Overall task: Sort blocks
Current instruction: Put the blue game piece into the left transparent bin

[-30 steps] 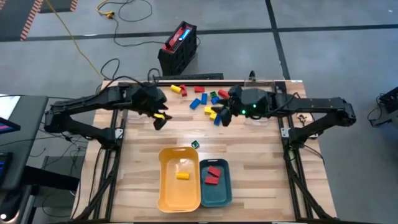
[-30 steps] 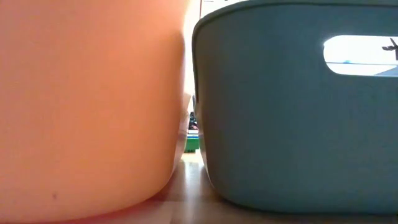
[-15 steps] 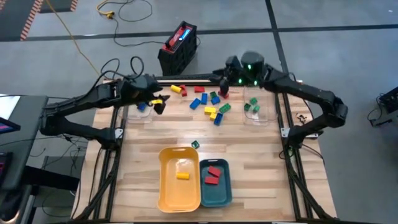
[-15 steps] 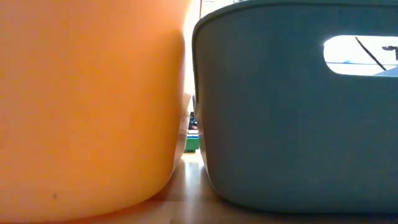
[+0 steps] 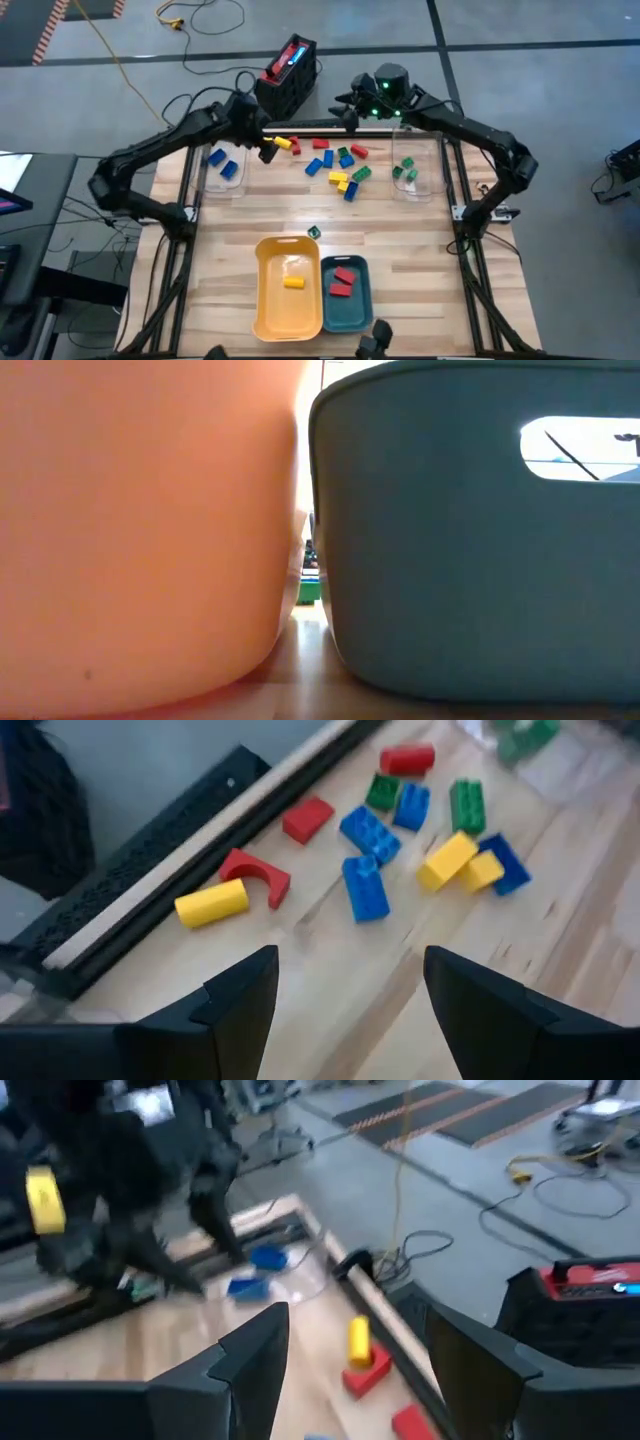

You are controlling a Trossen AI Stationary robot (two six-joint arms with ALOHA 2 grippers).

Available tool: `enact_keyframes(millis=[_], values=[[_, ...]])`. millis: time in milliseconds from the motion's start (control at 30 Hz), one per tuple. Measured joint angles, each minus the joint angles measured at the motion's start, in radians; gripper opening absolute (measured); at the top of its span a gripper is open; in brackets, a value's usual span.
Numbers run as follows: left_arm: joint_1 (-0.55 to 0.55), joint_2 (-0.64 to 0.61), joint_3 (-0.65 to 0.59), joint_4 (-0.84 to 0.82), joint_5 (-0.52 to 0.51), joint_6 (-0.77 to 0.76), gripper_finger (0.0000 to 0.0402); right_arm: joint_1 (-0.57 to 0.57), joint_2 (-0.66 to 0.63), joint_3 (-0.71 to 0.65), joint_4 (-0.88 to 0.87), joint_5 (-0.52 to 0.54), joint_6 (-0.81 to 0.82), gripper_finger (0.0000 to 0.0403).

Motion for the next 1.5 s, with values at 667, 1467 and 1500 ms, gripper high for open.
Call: enact_keyframes(millis=[667,1467,1500], values=[[0.019,0.496,0.444,-0.247,0.254,0.009,0.0245,0.109,-0.135,-0.001,-0.127,0.098,0.293,0.0248],[-0.184,0.881,0.783,-0.398,-0.053,-0.162,0.0245,0.059,-0.185,-0.002,-0.23,-0.041,-0.002,0.0248],[-0.186,0.881,0.782,-0.404,-0.051,-0.17,0.0245,0.06,-0.185,-0.002,-0.23,-0.05,-0.003,0.0248]])
